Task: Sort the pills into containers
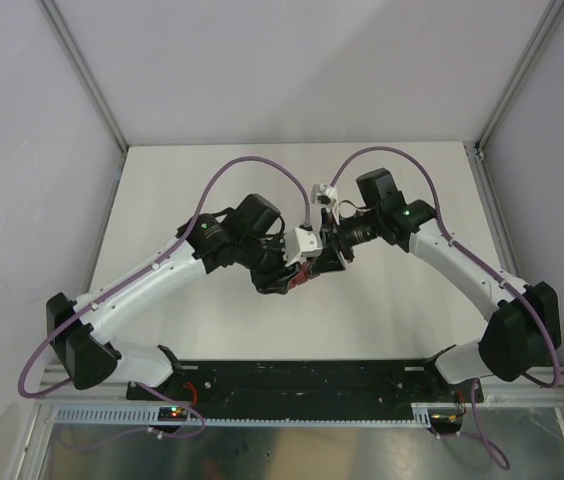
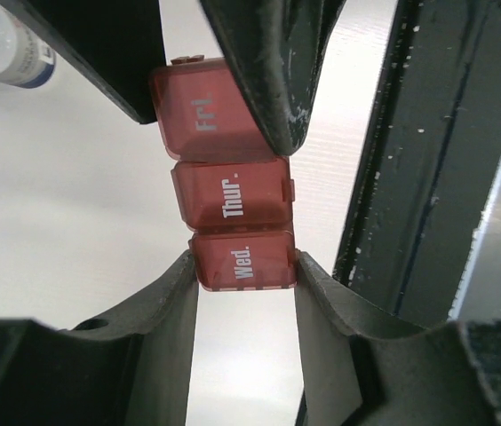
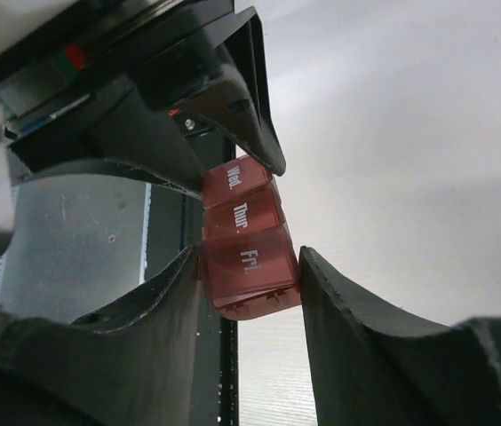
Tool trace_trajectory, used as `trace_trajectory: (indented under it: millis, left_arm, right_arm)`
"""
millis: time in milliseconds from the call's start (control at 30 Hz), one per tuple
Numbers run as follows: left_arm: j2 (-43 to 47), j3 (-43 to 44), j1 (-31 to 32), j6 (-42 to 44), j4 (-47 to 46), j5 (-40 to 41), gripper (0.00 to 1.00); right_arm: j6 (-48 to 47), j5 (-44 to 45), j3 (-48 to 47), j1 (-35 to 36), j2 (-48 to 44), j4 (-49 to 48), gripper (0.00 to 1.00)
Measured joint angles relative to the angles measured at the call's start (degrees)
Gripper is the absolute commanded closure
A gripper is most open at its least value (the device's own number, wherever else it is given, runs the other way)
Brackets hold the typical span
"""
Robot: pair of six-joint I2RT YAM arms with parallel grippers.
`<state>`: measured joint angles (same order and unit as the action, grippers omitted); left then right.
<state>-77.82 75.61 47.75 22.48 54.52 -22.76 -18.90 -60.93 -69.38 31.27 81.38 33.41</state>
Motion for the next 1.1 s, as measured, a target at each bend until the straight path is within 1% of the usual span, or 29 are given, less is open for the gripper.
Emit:
trace_trajectory:
  millis: [33,100,167,200,300,467,700,1100]
  left_arm:
    - [0.0,0.0,0.4,0.0,-0.3,1.1,1.0]
    - [0.0,0.0,1.1,0.0,-0.8,3.5,1.0]
    - [0.0,0.0,1.8,0.0,-1.1,5.6,1.0]
    - [0.0,0.0,2.1,0.0,-1.2,6.4,1.0]
    - [0.0,0.0,3.1,0.0,-1.5,9.2,1.0]
    - [0.0,0.0,4.1,0.0,-1.8,11.5,1.0]
    - [0.0,-0.5,5.5,0.0,-1.8,14.0,1.0]
    - [0.7,-1.8,7.0,0.5,-1.6,15.1,1.0]
  right_arm:
    - [0.5,-0.3,-0.4,-0.3,0.5,0.1,0.72]
    - [1.5,-0.6,-1.2,-0.7,1.4,0.3,0.6]
    - [2.3,-0.6,-1.8,-0.9,2.0,0.5,0.52]
    - [2.7,-0.6,-2.1,-0.9,2.3,0.6,0.51]
    - [3.9,-0.4,-3.1,-1.0,3.0,0.9,0.48]
    - [5.6,1.0,-4.0,-1.0,3.5,1.1,0.45]
    - [7.8,3.6,-5.3,-1.0,4.5,1.5,0.36]
    - [8.4,5.8,-8.0,-1.0,6.8,2.3,0.35]
